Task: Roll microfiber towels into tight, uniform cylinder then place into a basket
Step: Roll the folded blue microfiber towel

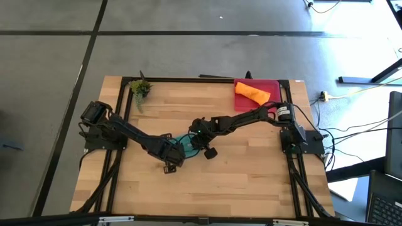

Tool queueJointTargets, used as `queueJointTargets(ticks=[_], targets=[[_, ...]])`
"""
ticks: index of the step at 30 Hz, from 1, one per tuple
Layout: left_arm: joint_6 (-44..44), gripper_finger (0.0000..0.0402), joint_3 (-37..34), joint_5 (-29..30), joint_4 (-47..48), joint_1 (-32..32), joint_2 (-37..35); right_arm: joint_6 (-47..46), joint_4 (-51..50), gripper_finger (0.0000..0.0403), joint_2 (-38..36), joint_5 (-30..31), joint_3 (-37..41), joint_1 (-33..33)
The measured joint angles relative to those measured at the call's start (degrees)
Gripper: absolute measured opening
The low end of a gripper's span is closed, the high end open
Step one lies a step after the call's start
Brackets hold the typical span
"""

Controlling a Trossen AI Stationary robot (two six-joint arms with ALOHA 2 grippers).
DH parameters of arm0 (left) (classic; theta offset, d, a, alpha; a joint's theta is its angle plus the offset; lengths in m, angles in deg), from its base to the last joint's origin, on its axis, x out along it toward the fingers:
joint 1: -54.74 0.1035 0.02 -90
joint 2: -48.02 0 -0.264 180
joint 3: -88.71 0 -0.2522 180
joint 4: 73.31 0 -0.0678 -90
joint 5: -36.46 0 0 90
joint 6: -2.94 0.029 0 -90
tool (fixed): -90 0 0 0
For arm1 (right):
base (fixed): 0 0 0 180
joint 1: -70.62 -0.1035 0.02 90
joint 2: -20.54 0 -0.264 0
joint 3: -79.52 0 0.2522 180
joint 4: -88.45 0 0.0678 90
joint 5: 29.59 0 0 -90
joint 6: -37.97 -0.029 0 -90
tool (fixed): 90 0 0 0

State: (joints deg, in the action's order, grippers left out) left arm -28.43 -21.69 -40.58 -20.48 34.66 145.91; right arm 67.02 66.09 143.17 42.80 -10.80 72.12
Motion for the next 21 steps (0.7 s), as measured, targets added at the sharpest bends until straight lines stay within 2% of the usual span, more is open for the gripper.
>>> queueJointTargets(ticks=[4, 13, 16, 21], targets=[[0.0, 0.0021, 0.0, 0.1, -0.1, 0.1, 0.0, -0.1, 0.1, 0.0050, 0.0, 0.0, 0.0, 0.0], [0.1, 0.0099, 0.0, 3.8, -0.1, 0.1, 0.0, -0.1, 0.6, 0.0083, 0.0, 0.4, 0.0, 0.0], [0.1, 0.0111, 0.0, 5.8, 0.0, 0.1, 0.0, -0.1, 0.8, 0.0101, 0.0, 0.4, 0.0, 0.0], [0.1, 0.0113, 0.1, 5.7, 1.2, 0.4, 0.0, -0.1, 0.8, 0.0133, 0.0, 0.4, 0.0, 0.0]])
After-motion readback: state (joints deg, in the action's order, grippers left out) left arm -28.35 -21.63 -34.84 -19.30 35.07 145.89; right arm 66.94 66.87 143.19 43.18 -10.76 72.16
